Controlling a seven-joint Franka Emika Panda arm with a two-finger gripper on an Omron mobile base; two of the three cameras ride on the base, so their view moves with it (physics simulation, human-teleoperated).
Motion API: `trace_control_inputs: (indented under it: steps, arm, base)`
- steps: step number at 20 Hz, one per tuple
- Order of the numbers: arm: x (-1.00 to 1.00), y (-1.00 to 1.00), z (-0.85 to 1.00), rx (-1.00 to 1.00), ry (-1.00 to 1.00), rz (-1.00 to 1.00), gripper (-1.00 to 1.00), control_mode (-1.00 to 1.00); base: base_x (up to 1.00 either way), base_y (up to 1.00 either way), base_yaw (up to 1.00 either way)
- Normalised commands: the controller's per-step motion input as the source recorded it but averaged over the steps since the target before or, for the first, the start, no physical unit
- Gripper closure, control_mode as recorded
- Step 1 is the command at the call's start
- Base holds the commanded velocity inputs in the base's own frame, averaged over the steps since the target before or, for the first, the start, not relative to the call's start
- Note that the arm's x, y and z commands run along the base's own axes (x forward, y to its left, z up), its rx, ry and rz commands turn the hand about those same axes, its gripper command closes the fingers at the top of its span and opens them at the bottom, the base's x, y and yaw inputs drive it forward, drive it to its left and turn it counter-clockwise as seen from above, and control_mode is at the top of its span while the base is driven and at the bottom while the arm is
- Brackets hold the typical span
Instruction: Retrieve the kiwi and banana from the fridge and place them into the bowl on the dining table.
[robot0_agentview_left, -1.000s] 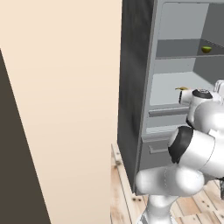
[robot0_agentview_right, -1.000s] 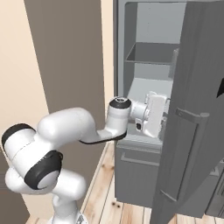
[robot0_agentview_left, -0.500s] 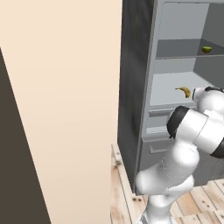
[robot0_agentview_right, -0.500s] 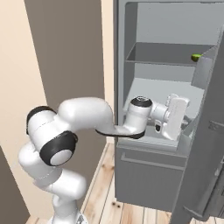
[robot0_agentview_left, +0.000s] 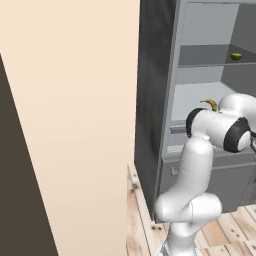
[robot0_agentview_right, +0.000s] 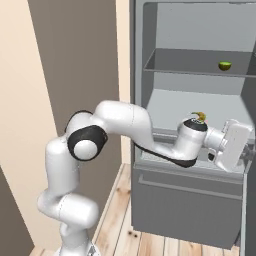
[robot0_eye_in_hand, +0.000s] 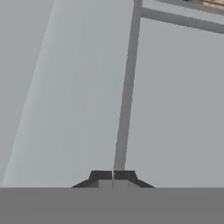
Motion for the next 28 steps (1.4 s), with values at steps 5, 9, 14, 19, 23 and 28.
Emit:
trace_control_inputs:
  steps: [5, 9, 14, 19, 23, 28]
  arm:
    - [-1.0, 0.51, 0.0, -0.03, -0.37, 0.04, 1.0, -1.0]
    - [-1.0, 1.0, -0.05, -0.15, -0.44, 0.07, 1.0, -1.0]
    - [-0.87, 0.97, -0.05, -0.1, -0.41, 0.02, 1.0, -1.0]
    - [-0.24, 0.96, 0.0, 0.0, -0.21, 0.0, 1.0, -1.0]
    - [0.0, 0.95, 0.02, 0.06, -0.01, 0.07, 1.0, -1.0]
    - [0.0, 0.72, 0.16, 0.15, 0.1, 0.21, 1.0, -1.0]
  base:
    - [0.0, 0.0, 0.0]
    - [0.0, 0.0, 0.0]
    - [0.0, 0.0, 0.0]
    - [0.0, 0.0, 0.0]
    - [0.0, 0.0, 0.0]
    - [0.0, 0.0, 0.0]
